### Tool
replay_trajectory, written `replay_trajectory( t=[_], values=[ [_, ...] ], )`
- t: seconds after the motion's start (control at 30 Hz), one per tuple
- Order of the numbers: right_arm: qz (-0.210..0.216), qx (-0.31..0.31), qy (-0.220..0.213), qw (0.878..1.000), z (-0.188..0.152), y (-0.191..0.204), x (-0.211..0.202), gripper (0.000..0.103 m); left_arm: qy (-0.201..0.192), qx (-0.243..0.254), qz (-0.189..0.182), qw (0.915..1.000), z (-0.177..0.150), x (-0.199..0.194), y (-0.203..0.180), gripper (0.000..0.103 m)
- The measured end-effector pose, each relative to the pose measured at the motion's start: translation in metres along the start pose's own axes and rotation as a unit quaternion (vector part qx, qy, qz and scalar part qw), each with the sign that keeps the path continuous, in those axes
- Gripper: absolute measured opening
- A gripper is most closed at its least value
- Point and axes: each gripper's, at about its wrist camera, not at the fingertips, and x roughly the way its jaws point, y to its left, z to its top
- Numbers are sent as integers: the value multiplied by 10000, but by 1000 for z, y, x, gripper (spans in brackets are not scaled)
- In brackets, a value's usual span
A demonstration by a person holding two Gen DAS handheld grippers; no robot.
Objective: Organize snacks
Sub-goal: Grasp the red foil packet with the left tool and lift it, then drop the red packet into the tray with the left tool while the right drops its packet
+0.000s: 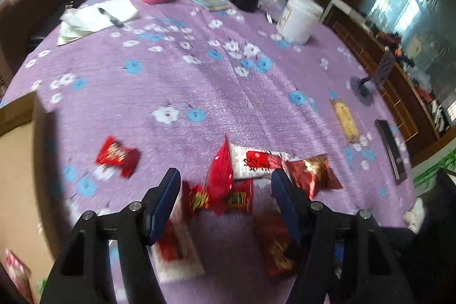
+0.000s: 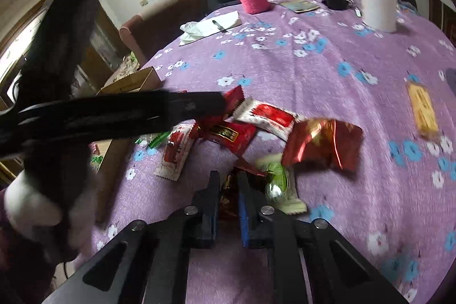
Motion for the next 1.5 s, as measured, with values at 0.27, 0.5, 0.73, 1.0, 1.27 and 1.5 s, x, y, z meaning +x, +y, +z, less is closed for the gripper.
replay_trajectory(
  t=[0.27, 0.5, 0.73, 1.0, 1.27, 1.5],
  values=[
    [178, -29, 76, 9998, -2, -4, 6, 16, 173, 111, 60, 9998, -3, 21, 2, 16],
    [160, -141, 117, 9997, -4, -2, 14, 29, -295, -212, -195, 9992, -12, -20, 14, 16],
    [-255, -552, 82, 9981, -7, 17, 22, 33, -954, -652, -331, 9927, -42, -95, 45, 17],
    [-248, -265, -129, 9993, -3, 18, 3, 13, -1348, -1325, 165, 9818, -83, -157, 119, 17],
    [-165, -769, -287, 9965, 18, 70, -6, 5, -1286, -2037, 453, 9695, -105, -158, 191, 17],
    [-849, -659, 74, 9942, 7, 34, -5, 55, -944, -2243, 764, 9669, -102, -136, 225, 17]
  ],
)
